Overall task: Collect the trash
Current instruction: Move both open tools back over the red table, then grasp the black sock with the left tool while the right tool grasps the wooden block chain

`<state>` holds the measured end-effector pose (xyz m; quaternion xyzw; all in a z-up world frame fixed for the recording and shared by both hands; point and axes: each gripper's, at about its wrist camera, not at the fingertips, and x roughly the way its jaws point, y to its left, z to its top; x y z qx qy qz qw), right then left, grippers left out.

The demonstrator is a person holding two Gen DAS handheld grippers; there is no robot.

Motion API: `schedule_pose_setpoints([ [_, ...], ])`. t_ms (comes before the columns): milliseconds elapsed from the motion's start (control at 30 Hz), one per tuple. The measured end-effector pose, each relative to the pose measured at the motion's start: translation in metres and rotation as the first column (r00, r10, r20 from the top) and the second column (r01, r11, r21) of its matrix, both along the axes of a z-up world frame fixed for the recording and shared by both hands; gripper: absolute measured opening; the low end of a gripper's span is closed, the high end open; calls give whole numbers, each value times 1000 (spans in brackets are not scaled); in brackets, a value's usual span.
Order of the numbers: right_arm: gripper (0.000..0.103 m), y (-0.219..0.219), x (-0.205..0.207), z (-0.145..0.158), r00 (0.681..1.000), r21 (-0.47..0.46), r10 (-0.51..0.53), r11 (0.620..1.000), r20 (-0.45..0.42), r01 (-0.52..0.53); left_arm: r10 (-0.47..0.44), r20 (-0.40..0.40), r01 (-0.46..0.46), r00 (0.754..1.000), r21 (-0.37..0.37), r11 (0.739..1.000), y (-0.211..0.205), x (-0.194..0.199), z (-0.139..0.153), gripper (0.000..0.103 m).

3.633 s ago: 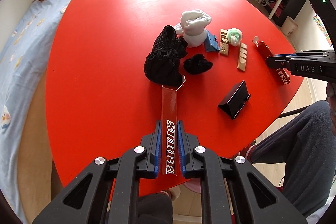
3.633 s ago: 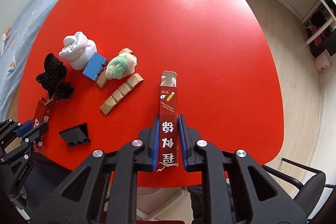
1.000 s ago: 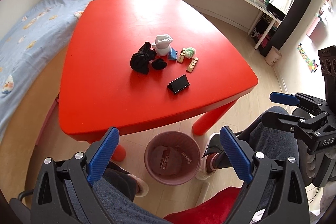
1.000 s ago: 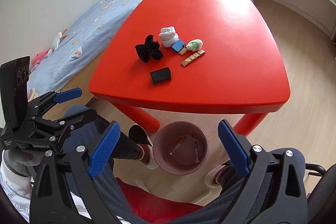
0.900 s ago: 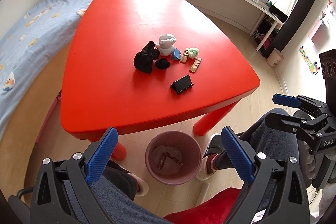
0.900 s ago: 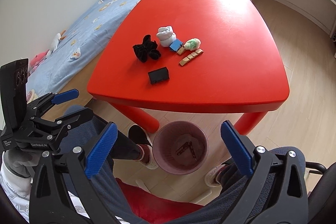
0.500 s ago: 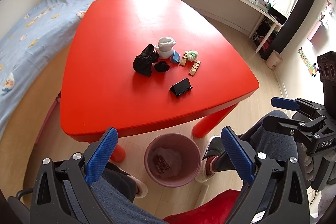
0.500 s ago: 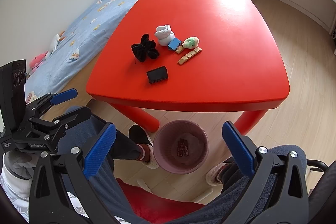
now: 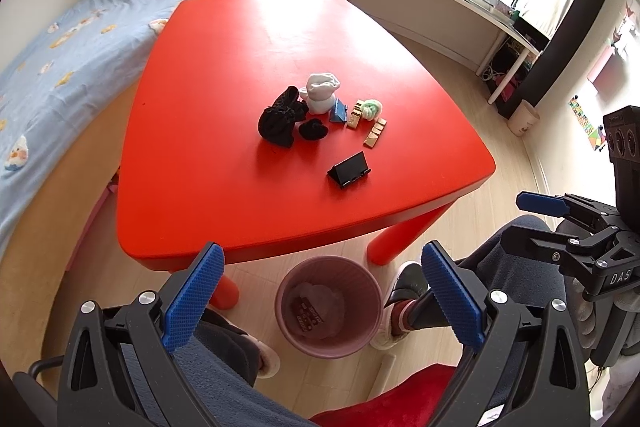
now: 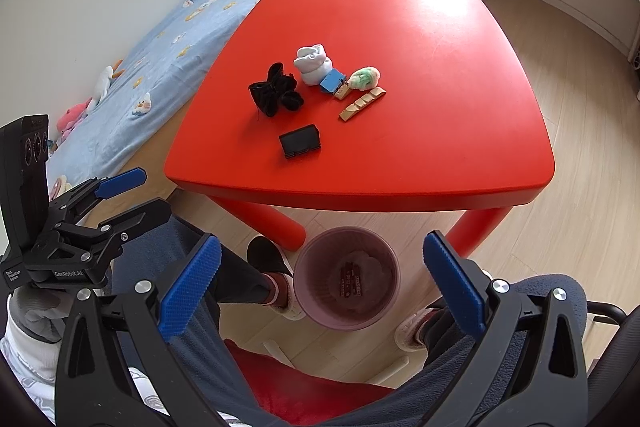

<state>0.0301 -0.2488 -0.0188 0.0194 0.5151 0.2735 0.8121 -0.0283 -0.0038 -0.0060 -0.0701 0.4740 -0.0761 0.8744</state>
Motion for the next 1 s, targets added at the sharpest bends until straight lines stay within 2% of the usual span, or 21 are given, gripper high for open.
schedule_pose_setpoints([
  [300, 99, 1, 11, 2, 1000, 8, -4, 1000, 1, 4, 7, 10, -7, 1000, 11, 1000, 8, 14, 3, 95],
  [567, 99, 9, 50, 12, 1000, -1, -25, 1000, 3, 25, -22, 22, 21, 1000, 45, 999, 15, 42, 7, 95],
  [833, 99, 26, 108, 2, 993, -60, -93, 994, -72, 89, -90, -20, 91, 996, 61, 994, 21, 81, -4, 95],
  [1000, 99, 34, 140, -11, 981, -83, -142, 988, -131, 131, -81, -53, 83, 995, 55, 995, 28, 104, -11, 95],
])
